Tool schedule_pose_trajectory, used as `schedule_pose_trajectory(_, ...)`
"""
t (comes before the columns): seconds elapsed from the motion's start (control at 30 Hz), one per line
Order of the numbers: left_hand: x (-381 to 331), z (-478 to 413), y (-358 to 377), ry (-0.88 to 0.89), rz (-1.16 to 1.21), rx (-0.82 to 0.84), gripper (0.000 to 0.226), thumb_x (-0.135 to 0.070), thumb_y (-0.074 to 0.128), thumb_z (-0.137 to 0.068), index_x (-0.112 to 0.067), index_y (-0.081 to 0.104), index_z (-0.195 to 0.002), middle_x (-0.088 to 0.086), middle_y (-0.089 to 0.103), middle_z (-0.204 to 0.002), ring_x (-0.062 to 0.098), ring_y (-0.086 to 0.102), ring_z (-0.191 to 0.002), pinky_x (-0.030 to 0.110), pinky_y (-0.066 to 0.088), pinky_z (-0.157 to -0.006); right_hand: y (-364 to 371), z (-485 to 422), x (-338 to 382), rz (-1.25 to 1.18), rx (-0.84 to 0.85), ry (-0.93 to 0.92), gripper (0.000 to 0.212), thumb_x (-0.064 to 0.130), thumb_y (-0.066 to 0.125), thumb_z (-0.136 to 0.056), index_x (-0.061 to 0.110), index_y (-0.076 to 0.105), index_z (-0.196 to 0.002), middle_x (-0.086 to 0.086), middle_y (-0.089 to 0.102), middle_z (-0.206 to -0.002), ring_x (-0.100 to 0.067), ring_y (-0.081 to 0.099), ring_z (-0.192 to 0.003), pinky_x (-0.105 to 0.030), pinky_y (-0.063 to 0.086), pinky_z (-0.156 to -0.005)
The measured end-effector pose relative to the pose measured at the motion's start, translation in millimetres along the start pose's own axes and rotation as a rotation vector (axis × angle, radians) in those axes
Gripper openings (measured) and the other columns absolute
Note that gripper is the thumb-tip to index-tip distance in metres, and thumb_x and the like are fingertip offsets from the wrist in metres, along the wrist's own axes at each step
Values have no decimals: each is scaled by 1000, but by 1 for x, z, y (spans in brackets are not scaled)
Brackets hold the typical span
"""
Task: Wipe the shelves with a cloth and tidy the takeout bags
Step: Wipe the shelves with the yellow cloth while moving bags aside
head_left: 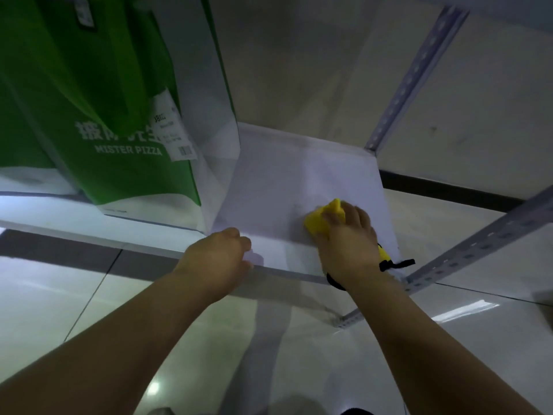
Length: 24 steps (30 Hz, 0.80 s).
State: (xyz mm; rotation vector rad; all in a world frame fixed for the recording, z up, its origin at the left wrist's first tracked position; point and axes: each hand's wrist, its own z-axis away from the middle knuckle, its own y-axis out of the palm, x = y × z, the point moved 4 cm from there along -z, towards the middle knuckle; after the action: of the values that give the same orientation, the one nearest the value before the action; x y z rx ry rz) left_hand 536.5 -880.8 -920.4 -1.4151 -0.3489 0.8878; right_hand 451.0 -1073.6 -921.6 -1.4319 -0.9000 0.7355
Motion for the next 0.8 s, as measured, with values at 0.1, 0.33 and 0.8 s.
schedule_pose_trajectory(0.1, 17, 17, -22, -16, 45, -107, 32, -38, 51, -91, -25, 57, -119, -3, 58, -115, 17, 57, -102, 28, 45, -83, -22, 7, 38, -240, -148, -123, 30, 24, 51, -91, 14, 61, -118, -12, 52, -130, -33, 46, -119, -39, 38, -96)
schedule_pose_trajectory(0.33, 76, 43, -74, -230, 235, -448, 19, -34, 62, -86, -22, 68, -99, -3, 71, -90, 14, 62, -78, 26, 46, -67, -37, 11, 124, -502, -257, -377, 22, 19, 61, -86, 9, 66, -105, -9, 68, -98, -30, 64, -86, -37, 53, -73)
schedule_pose_trajectory(0.8, 161, 37, -89, -547, 577, -779, 53, -25, 62, -87, -7, 42, -133, 12, 55, -126, 28, 56, -109, 39, 44, -90, -35, -38, 168, -595, -218, -90, 20, 18, 49, -93, 14, 54, -112, -8, 66, -102, -28, 60, -85, -36, 52, -71)
